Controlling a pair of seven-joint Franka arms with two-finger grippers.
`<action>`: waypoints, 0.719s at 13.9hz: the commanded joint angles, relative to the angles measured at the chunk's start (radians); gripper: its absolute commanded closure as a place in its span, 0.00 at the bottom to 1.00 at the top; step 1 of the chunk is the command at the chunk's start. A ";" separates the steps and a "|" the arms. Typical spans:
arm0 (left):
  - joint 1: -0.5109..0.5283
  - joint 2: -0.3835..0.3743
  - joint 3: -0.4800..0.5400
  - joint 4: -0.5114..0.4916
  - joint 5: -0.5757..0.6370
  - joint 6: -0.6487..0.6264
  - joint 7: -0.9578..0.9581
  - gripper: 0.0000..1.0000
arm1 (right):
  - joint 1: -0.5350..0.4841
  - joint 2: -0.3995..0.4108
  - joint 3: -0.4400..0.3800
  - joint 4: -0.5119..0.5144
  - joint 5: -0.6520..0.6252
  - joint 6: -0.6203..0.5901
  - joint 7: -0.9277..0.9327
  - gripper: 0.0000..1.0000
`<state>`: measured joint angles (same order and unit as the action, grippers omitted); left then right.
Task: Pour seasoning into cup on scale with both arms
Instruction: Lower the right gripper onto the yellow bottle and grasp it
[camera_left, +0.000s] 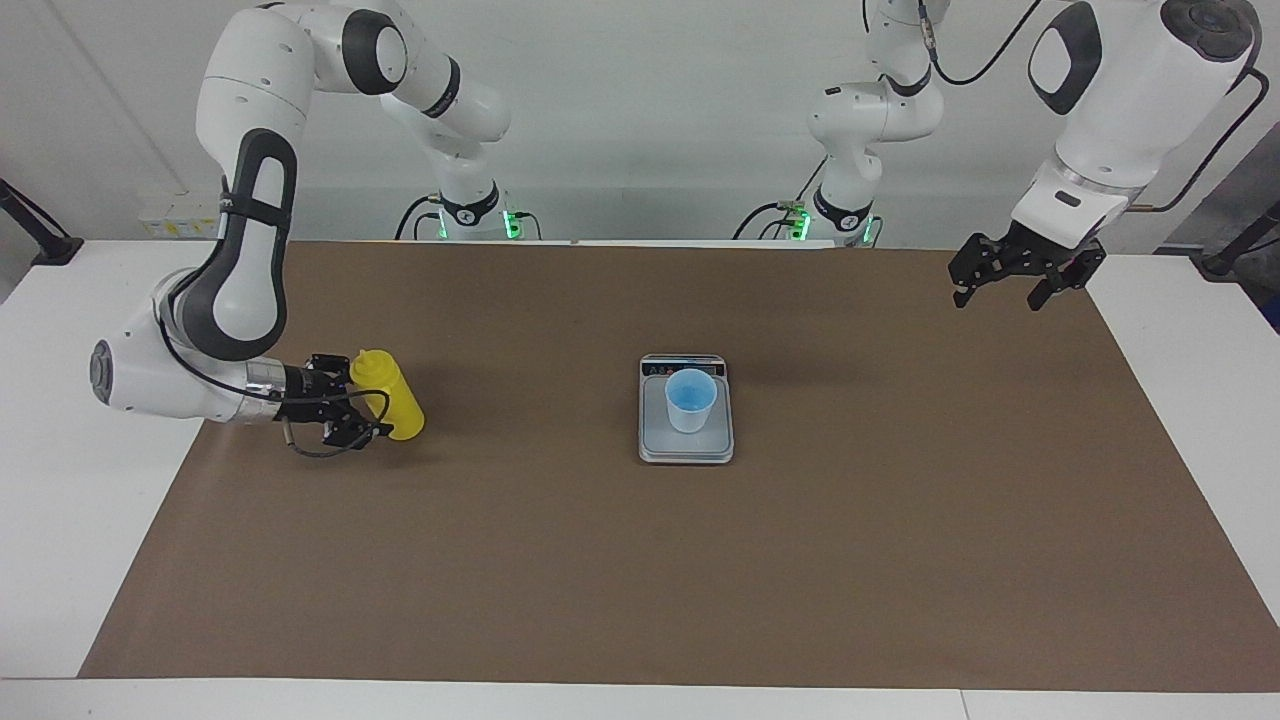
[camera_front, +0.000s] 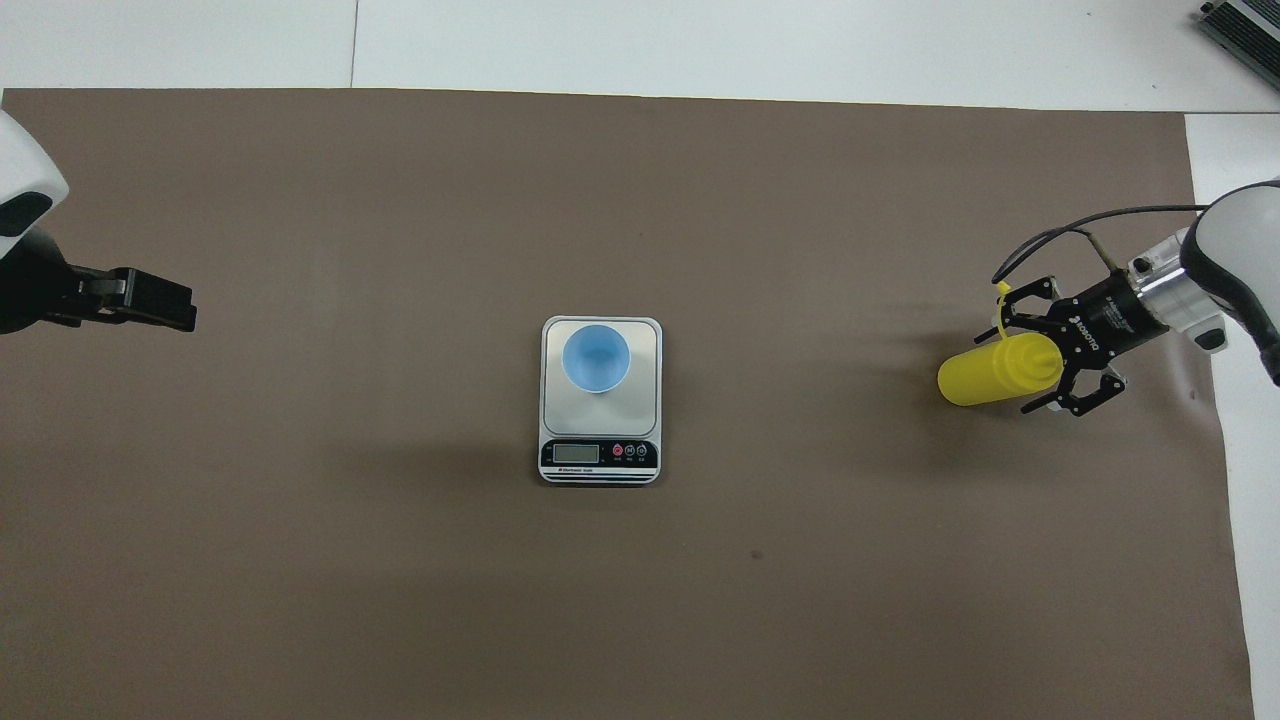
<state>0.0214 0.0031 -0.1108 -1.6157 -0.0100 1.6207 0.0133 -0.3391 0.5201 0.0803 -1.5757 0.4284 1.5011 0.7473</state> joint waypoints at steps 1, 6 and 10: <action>0.011 -0.006 -0.003 0.020 -0.014 -0.068 0.010 0.00 | -0.018 -0.037 0.009 -0.050 0.029 -0.012 -0.034 0.24; 0.020 -0.005 -0.004 0.031 -0.019 -0.058 0.007 0.00 | -0.023 -0.041 0.009 -0.044 0.032 0.024 0.013 1.00; 0.023 -0.006 -0.006 0.025 -0.021 -0.053 0.011 0.00 | 0.050 -0.119 0.012 -0.044 0.018 0.140 0.274 1.00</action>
<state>0.0253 0.0020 -0.1071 -1.5968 -0.0118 1.5837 0.0132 -0.3300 0.4777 0.0874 -1.5896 0.4395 1.5895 0.8966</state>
